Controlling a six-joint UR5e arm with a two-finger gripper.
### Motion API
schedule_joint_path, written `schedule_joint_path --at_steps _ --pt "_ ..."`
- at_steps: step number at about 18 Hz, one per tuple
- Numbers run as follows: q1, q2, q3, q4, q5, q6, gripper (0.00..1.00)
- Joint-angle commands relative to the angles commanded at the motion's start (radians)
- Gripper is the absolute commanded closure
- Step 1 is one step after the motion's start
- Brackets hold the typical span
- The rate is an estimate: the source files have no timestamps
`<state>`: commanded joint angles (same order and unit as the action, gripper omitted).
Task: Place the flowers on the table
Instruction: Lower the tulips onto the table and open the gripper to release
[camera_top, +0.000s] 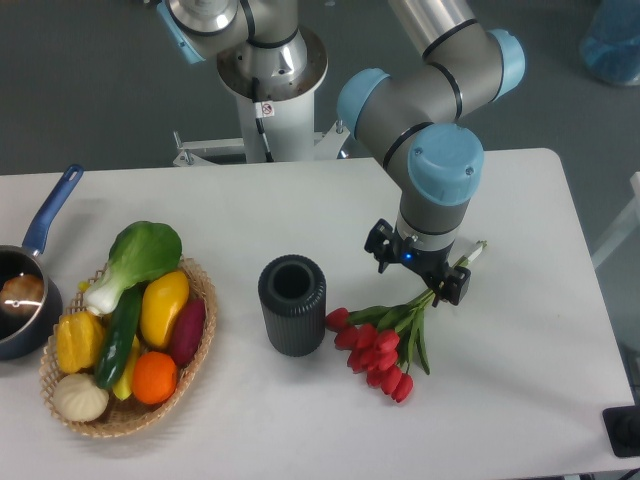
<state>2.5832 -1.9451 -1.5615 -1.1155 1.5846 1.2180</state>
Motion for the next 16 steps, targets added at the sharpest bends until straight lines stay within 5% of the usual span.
schedule_joint_path --at_steps 3,16 --pt "0.021 0.003 0.005 0.054 -0.009 0.014 0.0" --pt "0.126 -0.009 0.069 0.04 -0.057 0.123 0.0"
